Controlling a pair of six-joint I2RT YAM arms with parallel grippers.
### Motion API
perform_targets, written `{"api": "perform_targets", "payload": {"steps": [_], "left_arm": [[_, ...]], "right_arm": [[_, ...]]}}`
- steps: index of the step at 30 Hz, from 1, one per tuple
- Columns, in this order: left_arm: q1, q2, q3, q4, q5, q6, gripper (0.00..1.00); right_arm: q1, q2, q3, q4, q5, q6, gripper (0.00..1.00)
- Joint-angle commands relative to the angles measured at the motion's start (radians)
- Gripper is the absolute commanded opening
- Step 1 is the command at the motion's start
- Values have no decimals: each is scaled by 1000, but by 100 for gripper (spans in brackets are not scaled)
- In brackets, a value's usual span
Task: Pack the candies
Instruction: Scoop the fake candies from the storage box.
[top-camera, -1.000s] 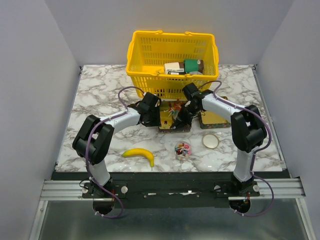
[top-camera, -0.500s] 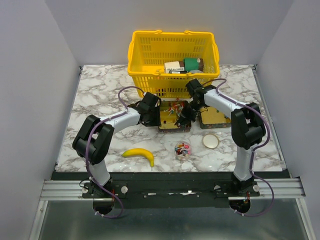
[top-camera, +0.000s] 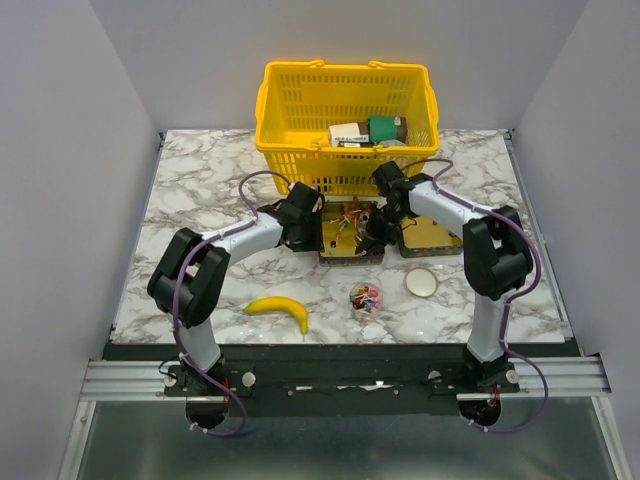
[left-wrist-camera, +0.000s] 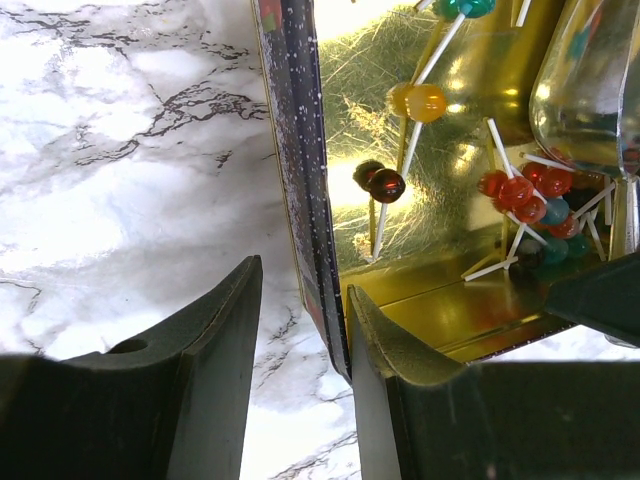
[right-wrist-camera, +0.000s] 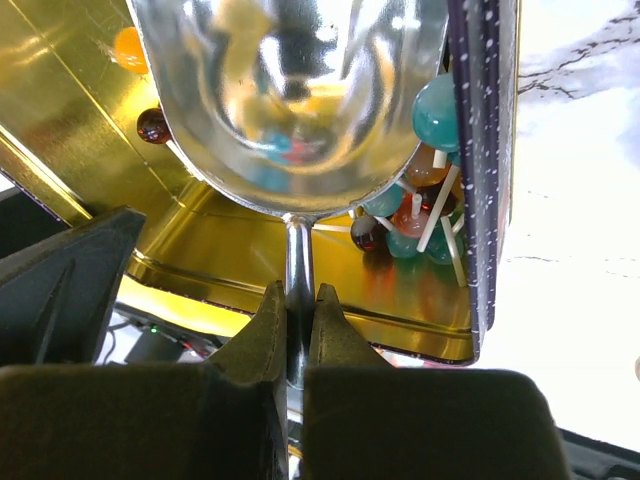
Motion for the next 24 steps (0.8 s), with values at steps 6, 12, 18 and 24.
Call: {"api": "perform_targets", "payload": {"steps": [6,12,18,24], "left_arm": [[4,16,35,-81,-47,4,18],[4,27,58,-85,-54,-2,22],[4,42,99,-102,-56,-2,27],[4,48,113,-107,-54,-2,29]], "right_arm": [[-9,8,-55,-28,189,-152,0],[11,-6,-31,-54,177,-272,0],[24,-37,-46,-32,220,-365,0],[43,-75,-84,2,263,-413,0]]}}
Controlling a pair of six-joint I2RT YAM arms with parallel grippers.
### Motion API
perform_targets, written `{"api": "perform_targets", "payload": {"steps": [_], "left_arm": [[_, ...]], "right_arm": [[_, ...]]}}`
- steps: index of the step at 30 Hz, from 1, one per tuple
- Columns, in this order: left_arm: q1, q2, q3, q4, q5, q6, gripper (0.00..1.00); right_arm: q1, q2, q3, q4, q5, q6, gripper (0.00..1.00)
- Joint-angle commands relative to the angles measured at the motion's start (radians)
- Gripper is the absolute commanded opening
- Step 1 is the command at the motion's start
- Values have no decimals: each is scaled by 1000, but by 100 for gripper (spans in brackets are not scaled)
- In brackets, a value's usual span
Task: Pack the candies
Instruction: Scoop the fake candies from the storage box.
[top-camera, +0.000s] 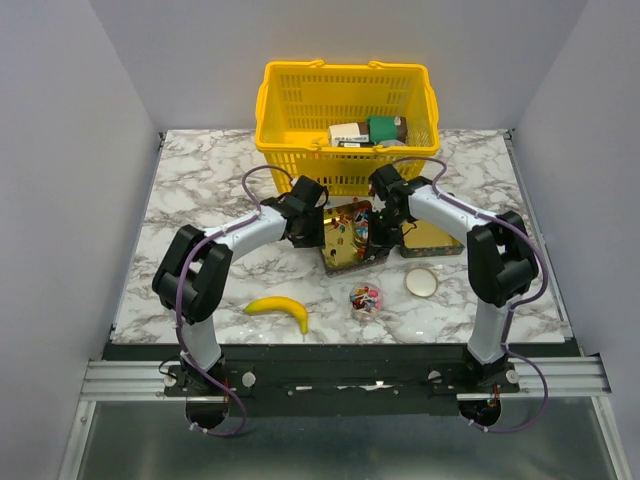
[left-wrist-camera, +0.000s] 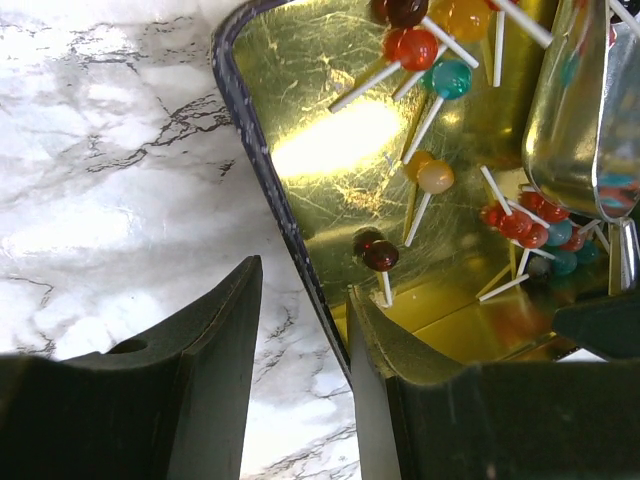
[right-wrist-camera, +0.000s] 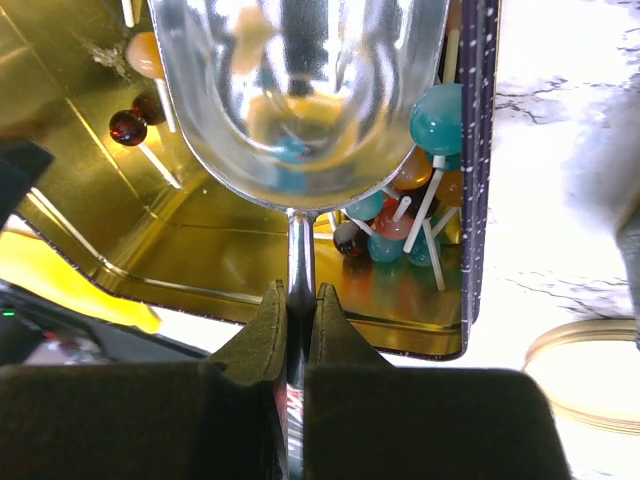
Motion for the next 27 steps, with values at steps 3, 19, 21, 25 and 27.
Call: {"api": "perform_targets", "payload": {"steps": [3,19,21,25,27], "left_arm": [[8,22,29,-18,-38,7,25],[8,78,72,-35,-38,4,0],[8,84,88,-47,-38,5,0],[8,89,100,-55,-73,4,0],[8,89,94,-47,-79,4,0]], "right_arm": [[18,-43,-71,24,185,-143,0],[41,-38,-15,16,159,-140,0],[47,-43,-7,11,160,-149,0],[52,-50,15,-18,145,-155,0],[52,-49,24,-39,140,-140,0]]}}
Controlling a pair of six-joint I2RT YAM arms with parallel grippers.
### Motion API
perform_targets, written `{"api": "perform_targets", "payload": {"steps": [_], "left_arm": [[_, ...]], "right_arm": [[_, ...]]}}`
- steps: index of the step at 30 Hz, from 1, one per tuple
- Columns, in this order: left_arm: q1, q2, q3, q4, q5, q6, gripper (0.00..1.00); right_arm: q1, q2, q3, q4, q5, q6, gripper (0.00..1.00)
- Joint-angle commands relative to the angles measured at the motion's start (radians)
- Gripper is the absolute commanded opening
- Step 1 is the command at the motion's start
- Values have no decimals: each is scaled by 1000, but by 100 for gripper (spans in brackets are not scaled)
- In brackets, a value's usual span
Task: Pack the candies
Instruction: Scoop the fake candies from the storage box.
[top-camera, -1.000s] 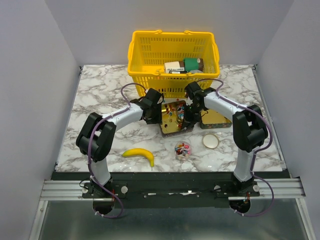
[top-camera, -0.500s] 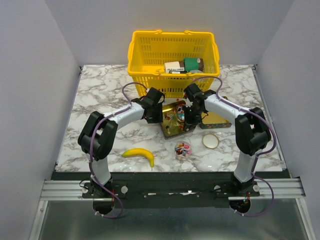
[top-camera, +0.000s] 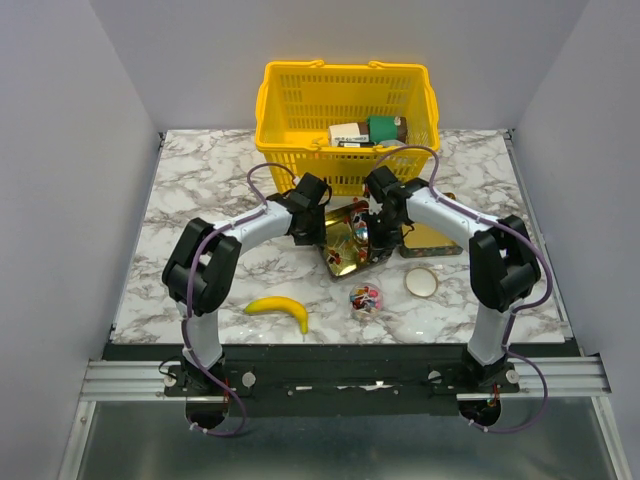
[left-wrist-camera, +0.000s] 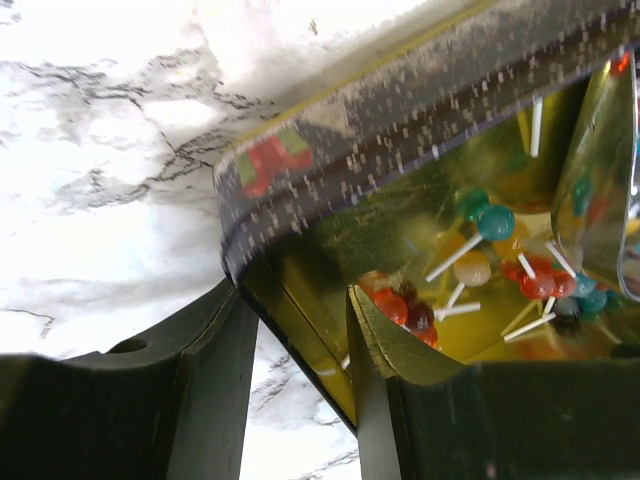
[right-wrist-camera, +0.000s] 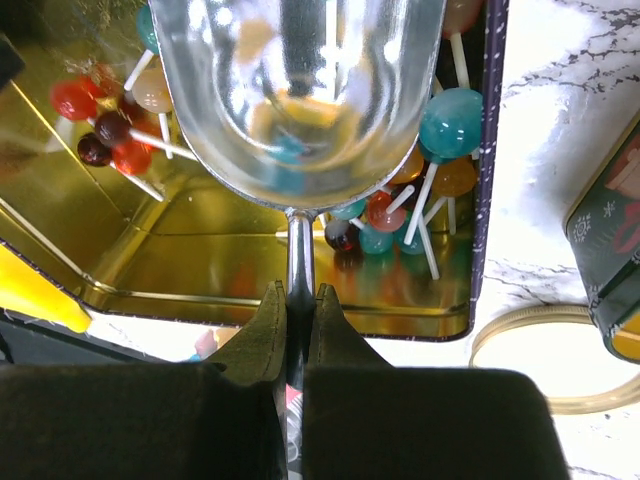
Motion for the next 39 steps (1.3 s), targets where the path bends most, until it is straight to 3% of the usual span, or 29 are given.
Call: {"api": "perform_targets", "payload": {"steps": [1,14,39], "left_arm": [[8,7,18,-13,-65,3,0],[6,7,7,1,-85,11,0],[11,87,173,-56,-101,5,0]], "right_arm": [[6,2,54,-32,40,-1,0],[6,51,152,-45,-16,74,1],[21,-24,12,12,14,-10,0]]}}
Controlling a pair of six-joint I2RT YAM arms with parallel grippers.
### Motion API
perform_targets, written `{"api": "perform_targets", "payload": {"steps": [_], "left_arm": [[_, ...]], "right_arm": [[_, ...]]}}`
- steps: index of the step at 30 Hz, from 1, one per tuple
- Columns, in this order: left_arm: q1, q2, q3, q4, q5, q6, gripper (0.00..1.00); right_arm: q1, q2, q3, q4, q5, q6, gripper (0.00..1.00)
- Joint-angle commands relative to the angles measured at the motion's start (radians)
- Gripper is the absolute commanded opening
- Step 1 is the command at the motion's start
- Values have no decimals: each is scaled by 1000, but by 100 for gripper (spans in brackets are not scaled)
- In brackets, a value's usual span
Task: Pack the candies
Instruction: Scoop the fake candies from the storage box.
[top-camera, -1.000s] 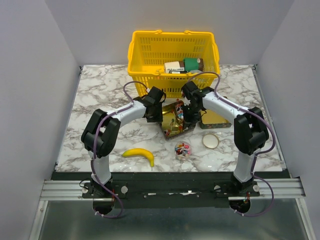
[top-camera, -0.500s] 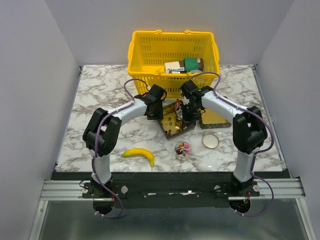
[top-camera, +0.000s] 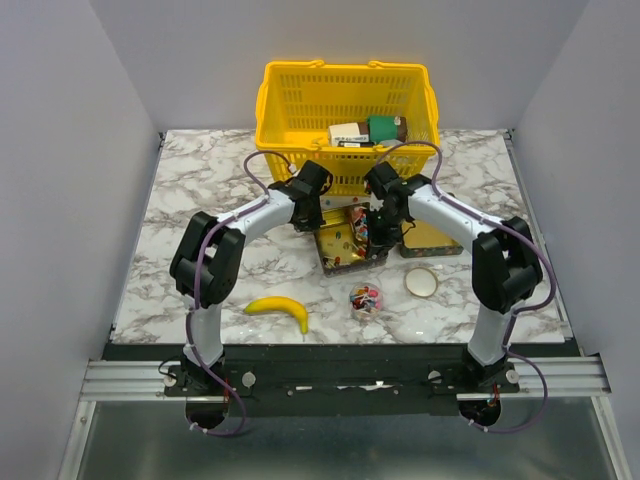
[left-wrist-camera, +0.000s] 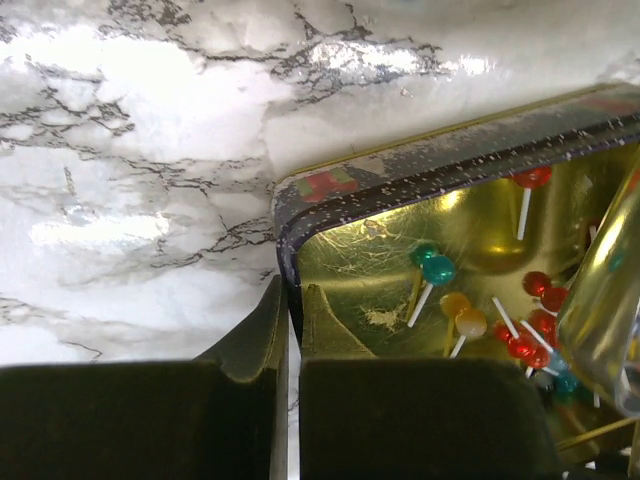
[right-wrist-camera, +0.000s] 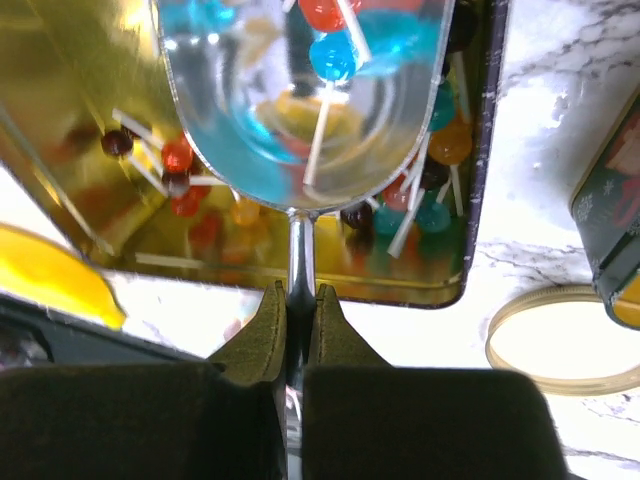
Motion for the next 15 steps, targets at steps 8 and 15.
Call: {"api": "perform_targets", "payload": {"steps": [8,15], "left_arm": [[-7,29,61,-15,4,61,0],[-7,29,66,-11,11,65,0]], "right_arm": [[21,-46,-50,40,31,-87,0],[31,-107,-58,16,33,-87,0]]}}
